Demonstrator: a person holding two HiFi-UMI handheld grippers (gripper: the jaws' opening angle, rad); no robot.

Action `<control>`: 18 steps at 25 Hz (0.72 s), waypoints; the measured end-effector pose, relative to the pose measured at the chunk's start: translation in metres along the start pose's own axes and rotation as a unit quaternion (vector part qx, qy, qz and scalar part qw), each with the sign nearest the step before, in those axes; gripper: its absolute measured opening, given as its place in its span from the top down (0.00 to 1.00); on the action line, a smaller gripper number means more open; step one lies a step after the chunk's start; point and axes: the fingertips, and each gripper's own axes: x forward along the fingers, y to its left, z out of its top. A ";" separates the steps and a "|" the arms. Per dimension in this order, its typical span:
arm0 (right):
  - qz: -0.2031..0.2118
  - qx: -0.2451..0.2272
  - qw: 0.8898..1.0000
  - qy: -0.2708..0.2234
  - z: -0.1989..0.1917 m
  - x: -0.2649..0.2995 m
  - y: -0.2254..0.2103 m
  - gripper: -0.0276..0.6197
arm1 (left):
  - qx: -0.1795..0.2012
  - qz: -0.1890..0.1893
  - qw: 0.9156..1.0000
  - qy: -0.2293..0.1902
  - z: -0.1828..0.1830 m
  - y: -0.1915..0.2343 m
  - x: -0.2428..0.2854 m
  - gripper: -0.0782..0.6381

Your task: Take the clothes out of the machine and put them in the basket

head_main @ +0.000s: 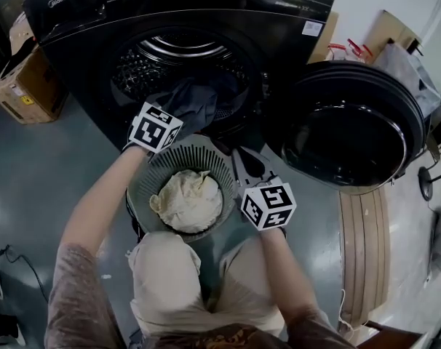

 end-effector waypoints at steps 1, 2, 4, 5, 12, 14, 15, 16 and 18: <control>-0.003 0.000 1.000 0.000 0.001 -0.001 -0.001 0.96 | 0.005 0.004 1.000 0.006 0.001 0.006 0.014 0.44; -0.006 0.001 1.000 -0.001 0.001 -0.002 -0.003 0.96 | 0.007 0.006 1.000 0.013 0.001 0.012 0.027 0.44; -0.011 0.000 1.000 -0.001 0.002 -0.004 -0.005 0.96 | -0.002 0.006 1.000 0.027 -0.002 0.021 0.051 0.42; -0.013 -0.002 1.000 -0.001 0.003 -0.005 -0.006 0.96 | -0.009 0.004 0.999 0.035 -0.005 0.023 0.062 0.42; -0.022 -0.008 1.000 0.004 -0.001 -0.006 -0.012 0.96 | -0.053 -0.031 0.996 0.061 -0.024 0.024 0.093 0.45; -0.023 -0.009 1.000 0.006 -0.002 -0.004 -0.014 0.96 | -0.049 -0.035 0.996 0.063 -0.023 0.021 0.093 0.62; -0.023 -0.010 1.000 0.008 -0.003 -0.003 -0.014 0.96 | -0.039 -0.030 0.997 0.067 -0.023 0.019 0.093 0.75; -0.022 -0.012 1.000 0.009 -0.003 -0.003 -0.013 0.96 | -0.028 -0.022 0.997 0.069 -0.024 0.017 0.092 0.82; -0.020 -0.015 1.000 0.010 -0.004 -0.003 -0.012 0.96 | -0.019 -0.015 0.997 0.067 -0.023 0.013 0.087 0.84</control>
